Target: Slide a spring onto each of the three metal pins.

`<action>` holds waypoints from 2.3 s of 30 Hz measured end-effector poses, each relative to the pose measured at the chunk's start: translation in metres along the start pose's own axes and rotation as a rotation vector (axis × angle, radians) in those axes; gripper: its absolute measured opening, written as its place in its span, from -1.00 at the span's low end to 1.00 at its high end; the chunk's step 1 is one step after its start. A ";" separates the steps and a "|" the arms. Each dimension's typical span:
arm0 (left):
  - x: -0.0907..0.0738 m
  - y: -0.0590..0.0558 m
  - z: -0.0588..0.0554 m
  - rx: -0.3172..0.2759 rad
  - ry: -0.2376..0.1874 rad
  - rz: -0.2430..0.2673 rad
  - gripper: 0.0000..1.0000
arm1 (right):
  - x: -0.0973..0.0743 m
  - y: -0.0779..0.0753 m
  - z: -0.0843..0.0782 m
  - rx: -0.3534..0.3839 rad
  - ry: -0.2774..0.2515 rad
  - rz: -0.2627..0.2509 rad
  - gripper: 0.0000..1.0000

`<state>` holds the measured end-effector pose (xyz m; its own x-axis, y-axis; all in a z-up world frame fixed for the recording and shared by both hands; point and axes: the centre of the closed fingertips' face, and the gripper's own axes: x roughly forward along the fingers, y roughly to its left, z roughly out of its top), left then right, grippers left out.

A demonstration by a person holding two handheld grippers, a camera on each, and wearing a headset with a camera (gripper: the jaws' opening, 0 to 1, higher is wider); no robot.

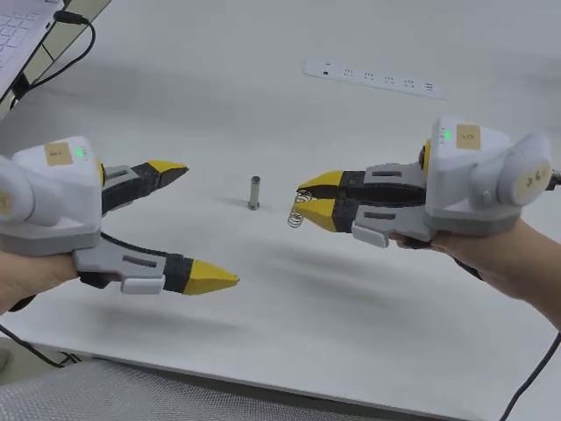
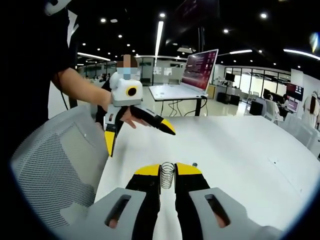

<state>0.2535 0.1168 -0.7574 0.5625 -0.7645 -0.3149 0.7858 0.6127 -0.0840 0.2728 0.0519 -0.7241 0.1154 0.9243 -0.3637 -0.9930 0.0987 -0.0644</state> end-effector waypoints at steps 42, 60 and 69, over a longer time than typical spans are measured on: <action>-0.007 0.001 -0.006 -0.021 0.011 0.012 0.93 | 0.054 -0.055 0.022 -0.022 0.024 -0.050 -0.85; -0.011 -0.001 -0.015 -0.039 0.022 0.023 0.91 | 0.067 -0.058 0.005 -0.003 0.069 -0.050 -0.85; -0.012 -0.002 -0.016 -0.041 0.025 0.019 0.90 | 0.071 -0.061 0.002 0.008 0.076 -0.058 -0.85</action>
<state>0.2415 0.1278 -0.7686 0.5704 -0.7475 -0.3404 0.7634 0.6354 -0.1159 0.3411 0.1126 -0.7443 0.1736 0.8864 -0.4292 -0.9848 0.1540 -0.0804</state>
